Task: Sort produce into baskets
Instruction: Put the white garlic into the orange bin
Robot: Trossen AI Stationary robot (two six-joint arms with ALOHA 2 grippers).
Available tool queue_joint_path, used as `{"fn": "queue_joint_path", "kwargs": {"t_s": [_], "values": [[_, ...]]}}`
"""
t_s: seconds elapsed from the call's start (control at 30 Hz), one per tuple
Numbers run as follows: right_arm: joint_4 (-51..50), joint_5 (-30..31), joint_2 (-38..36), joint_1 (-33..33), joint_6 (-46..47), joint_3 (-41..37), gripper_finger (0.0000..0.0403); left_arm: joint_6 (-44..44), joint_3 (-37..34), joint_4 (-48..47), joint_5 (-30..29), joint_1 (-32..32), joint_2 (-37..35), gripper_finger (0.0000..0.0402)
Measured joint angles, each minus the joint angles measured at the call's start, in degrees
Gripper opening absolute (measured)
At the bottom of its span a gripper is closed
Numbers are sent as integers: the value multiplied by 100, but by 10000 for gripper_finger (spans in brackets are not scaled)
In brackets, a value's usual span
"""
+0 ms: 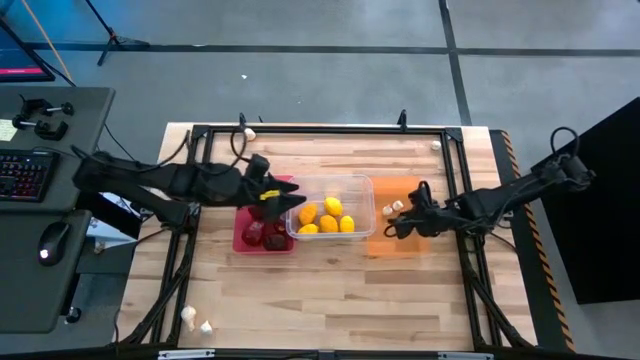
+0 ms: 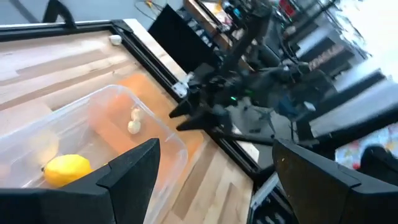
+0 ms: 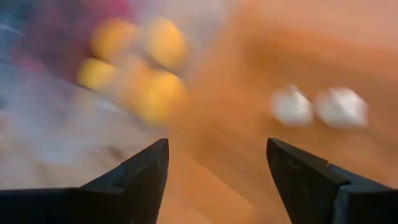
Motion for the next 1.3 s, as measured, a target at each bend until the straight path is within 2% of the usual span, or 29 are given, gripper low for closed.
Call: {"fn": "queue_joint_path", "kwargs": {"t_s": [0.1, 0.2, 0.3, 0.43, 0.57, 0.7, 0.83, 1.0, 1.17, 1.3], "values": [[934, 301, -98, -14, -681, 0, 261, -344, 101, -169, 45, 418, 197, 298], [1608, 407, -115, -123, -1241, 2, 261, -300, 504, -1182, 450, 1231, 336, 298], [1783, 388, -115, -274, -1557, 2, 261, 141, 964, -2361, 762, 2192, 459, 298], [1623, 391, -113, -536, -1559, 2, 261, 982, 1185, -3415, 779, 3542, 685, 298], [1542, 562, -89, -887, -1246, 2, 261, 1694, 1185, -3731, 1325, 5036, 1263, 298], [1542, 645, -89, -1313, -954, 2, 261, 2415, 1185, -3664, 1532, 6039, 2099, 298], [1546, 633, -89, -1660, -951, 2, 261, 3010, 1178, -3313, 1572, 6622, 3003, 298], [1527, 488, -89, -1904, -961, 2, 261, 3283, 1178, -3105, 1618, 6982, 3812, 298], [1373, 431, -86, -2014, -1153, 2, 261, 3452, 1178, -3124, 1593, 7115, 4197, 298], [1154, 387, -86, -2014, -1180, 2, 261, 3499, 1178, -3104, 1330, 7118, 4321, 298]]}}
